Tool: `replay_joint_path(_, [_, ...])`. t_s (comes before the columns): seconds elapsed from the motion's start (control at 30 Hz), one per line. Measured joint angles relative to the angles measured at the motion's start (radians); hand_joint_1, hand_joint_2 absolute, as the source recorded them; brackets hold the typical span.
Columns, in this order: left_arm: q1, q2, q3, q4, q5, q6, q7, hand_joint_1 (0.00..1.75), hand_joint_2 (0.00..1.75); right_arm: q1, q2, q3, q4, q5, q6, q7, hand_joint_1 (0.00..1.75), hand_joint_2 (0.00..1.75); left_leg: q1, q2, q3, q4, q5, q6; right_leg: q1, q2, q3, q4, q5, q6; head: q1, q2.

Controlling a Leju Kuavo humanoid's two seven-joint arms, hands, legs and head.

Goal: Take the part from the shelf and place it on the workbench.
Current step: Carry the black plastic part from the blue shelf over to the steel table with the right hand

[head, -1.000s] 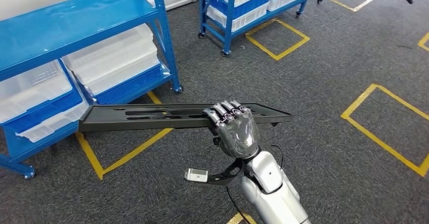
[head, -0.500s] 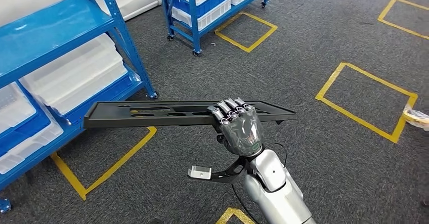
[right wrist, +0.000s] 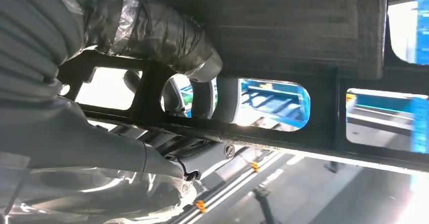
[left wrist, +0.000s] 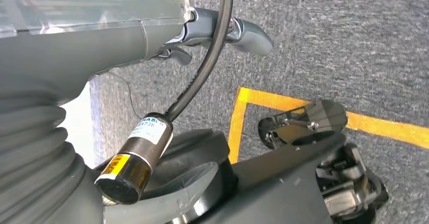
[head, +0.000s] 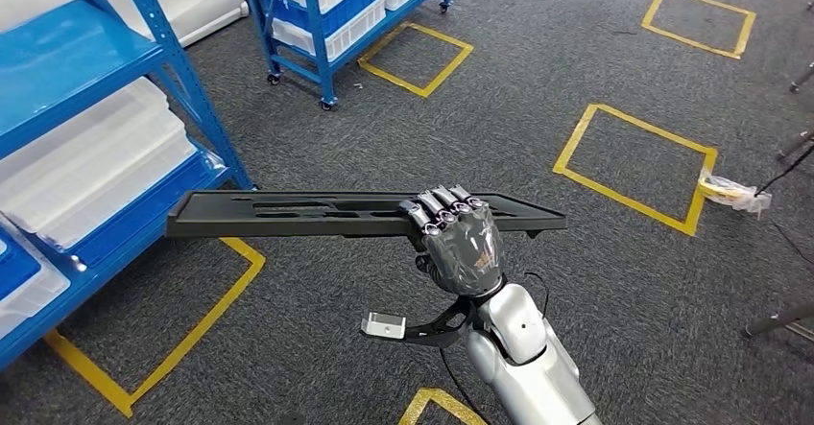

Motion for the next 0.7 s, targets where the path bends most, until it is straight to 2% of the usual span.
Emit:
replay_joint_path(0.03, [-0.001, 0.0, 0.0, 0.0, 0.0, 0.0, 0.0, 0.0, 1.75, 0.0, -0.002, 0.0, 0.0, -0.001, 0.0, 0.002, 1.75, 1.75, 0.0, 0.013, 0.001, 0.0, -0.002, -0.001, -0.002, -0.004, 0.004, -0.008, 0.014, 0.001, 0.0, 0.0])
replay_joint_path(0.07, [-0.002, 0.0, 0.0, 0.0, 0.0, 0.0, 0.0, 0.0, 1.75, 0.0, -0.004, 0.0, 0.0, -0.001, 0.0, 0.003, 1.75, 1.75, 0.0, 0.024, 0.003, 0.0, -0.004, -0.003, -0.003, -0.012, 0.029, -0.055, 0.044, 0.001, 0.0, 0.0])
replay_joint_path(0.13, [-0.004, -0.001, 0.0, 0.0, -0.001, 0.0, 0.0, 0.0, 1.75, -0.002, -0.005, 0.0, 0.0, -0.003, 0.0, 0.006, 1.75, 1.75, -0.003, 0.045, 0.01, 0.001, -0.011, -0.011, 0.003, -0.057, 0.101, -0.19, 0.098, -0.005, 0.0, 0.0])
replay_joint_path(0.17, [-0.004, -0.001, 0.0, 0.0, -0.002, 0.0, 0.0, 0.0, 1.75, -0.003, -0.005, 0.0, -0.001, -0.005, 0.0, 0.006, 1.75, 1.75, -0.005, 0.054, 0.013, 0.001, -0.015, -0.016, 0.007, -0.075, 0.126, -0.238, 0.111, -0.01, 0.0, 0.0])
replay_joint_path(0.2, [-0.005, -0.001, 0.0, 0.0, -0.002, 0.0, 0.001, 0.0, 1.75, -0.004, -0.006, 0.0, -0.001, -0.008, 0.0, 0.006, 1.75, 1.75, -0.009, 0.063, 0.016, 0.001, -0.018, -0.022, 0.013, -0.085, 0.137, -0.262, 0.114, -0.016, -0.001, 0.0])
replay_joint_path(0.23, [-0.005, -0.001, 0.0, 0.0, -0.003, 0.001, 0.001, 0.0, 1.75, -0.004, -0.006, 0.0, -0.002, -0.01, 0.0, 0.006, 1.75, 1.75, -0.011, 0.073, 0.019, 0.0, -0.02, -0.027, 0.017, -0.079, 0.136, -0.265, 0.112, -0.022, -0.001, 0.0])
replay_joint_path(0.3, [-0.008, -0.002, 0.0, 0.0, -0.003, 0.002, 0.002, 0.0, 1.75, -0.003, -0.009, 0.0, -0.003, -0.013, 0.0, 0.007, 1.75, 1.75, -0.009, 0.086, 0.025, 0.001, -0.027, -0.036, 0.016, -0.051, 0.137, -0.271, 0.115, -0.034, -0.001, 0.0])
replay_joint_path(0.33, [-0.009, -0.003, 0.0, 0.0, -0.003, 0.002, 0.002, 0.0, 1.75, -0.004, -0.01, 0.0, -0.005, -0.013, 0.0, 0.008, 1.75, 1.75, -0.007, 0.072, 0.022, 0.015, -0.04, -0.04, 0.013, -0.039, 0.139, -0.275, 0.118, -0.042, -0.001, 0.0])
replay_joint_path(0.37, [-0.01, -0.003, 0.0, 0.0, -0.003, 0.003, 0.002, 0.0, 1.75, -0.005, -0.01, 0.0, -0.006, -0.012, 0.0, 0.008, 1.75, 1.75, -0.005, 0.05, 0.01, 0.046, -0.062, -0.042, 0.01, -0.027, 0.141, -0.278, 0.12, -0.048, -0.001, 0.0])
replay_joint_path(0.43, [-0.01, -0.003, 0.0, 0.0, -0.003, 0.003, 0.003, 0.0, 1.75, -0.006, -0.01, 0.0, -0.007, -0.01, 0.0, 0.009, 1.75, 1.75, -0.003, -0.005, -0.047, 0.167, -0.125, -0.043, 0.008, -0.002, 0.143, -0.281, 0.122, -0.057, -0.002, 0.0])
replay_joint_path(0.47, [-0.009, -0.003, 0.0, 0.0, -0.003, 0.003, 0.004, 0.0, 1.75, -0.006, -0.01, 0.0, -0.007, -0.006, 0.0, 0.01, 1.75, 1.75, -0.003, -0.017, -0.081, 0.233, -0.148, -0.043, 0.01, 0.013, 0.143, -0.28, 0.122, -0.059, -0.002, 0.0])
replay_joint_path(0.5, [-0.008, -0.003, 0.0, 0.0, -0.002, 0.003, 0.004, 0.0, 1.75, -0.005, -0.01, 0.0, -0.006, -0.002, 0.0, 0.01, 1.75, 1.75, -0.003, -0.023, -0.106, 0.277, -0.155, -0.043, 0.012, 0.03, 0.143, -0.279, 0.121, -0.06, -0.002, 0.0])
replay_joint_path(0.53, [-0.008, -0.003, 0.0, 0.0, -0.002, 0.003, 0.005, 0.0, 1.75, -0.005, -0.011, 0.0, -0.006, 0.003, 0.0, 0.012, 1.75, 1.75, -0.003, -0.026, -0.116, 0.285, -0.142, -0.041, 0.013, 0.046, 0.144, -0.277, 0.121, -0.06, -0.002, 0.0])
replay_joint_path(0.57, [-0.009, -0.003, 0.0, 0.0, -0.002, 0.003, 0.006, 0.0, 1.75, -0.005, -0.011, 0.0, -0.006, 0.007, 0.0, 0.013, 1.75, 1.75, -0.003, -0.029, -0.107, 0.253, -0.11, -0.038, 0.015, 0.063, 0.144, -0.274, 0.121, -0.06, -0.002, 0.0])
replay_joint_path(0.6, [-0.011, -0.003, 0.0, 0.0, -0.002, 0.003, 0.006, 0.0, 1.75, -0.005, -0.011, 0.0, -0.008, 0.009, 0.0, 0.013, 1.75, 1.75, -0.003, -0.041, -0.085, 0.192, -0.067, -0.034, 0.015, 0.078, 0.144, -0.271, 0.12, -0.059, -0.002, 0.0])
replay_joint_path(0.67, [-0.013, -0.003, 0.0, 0.0, -0.002, 0.003, 0.006, 0.0, 1.75, -0.006, -0.01, 0.0, -0.01, 0.012, 0.0, 0.014, 1.75, 1.75, 0.0, -0.096, -0.038, 0.073, -0.014, -0.024, 0.013, 0.106, 0.138, -0.264, 0.118, -0.055, -0.002, 0.0])
replay_joint_path(0.7, [-0.015, -0.003, 0.0, 0.0, -0.001, 0.003, 0.005, 0.0, 1.75, -0.007, -0.01, 0.0, -0.011, 0.012, 0.0, 0.016, 1.75, 1.75, -0.001, -0.119, -0.026, 0.04, -0.006, -0.021, 0.01, 0.118, 0.131, -0.261, 0.12, -0.049, -0.001, 0.0])
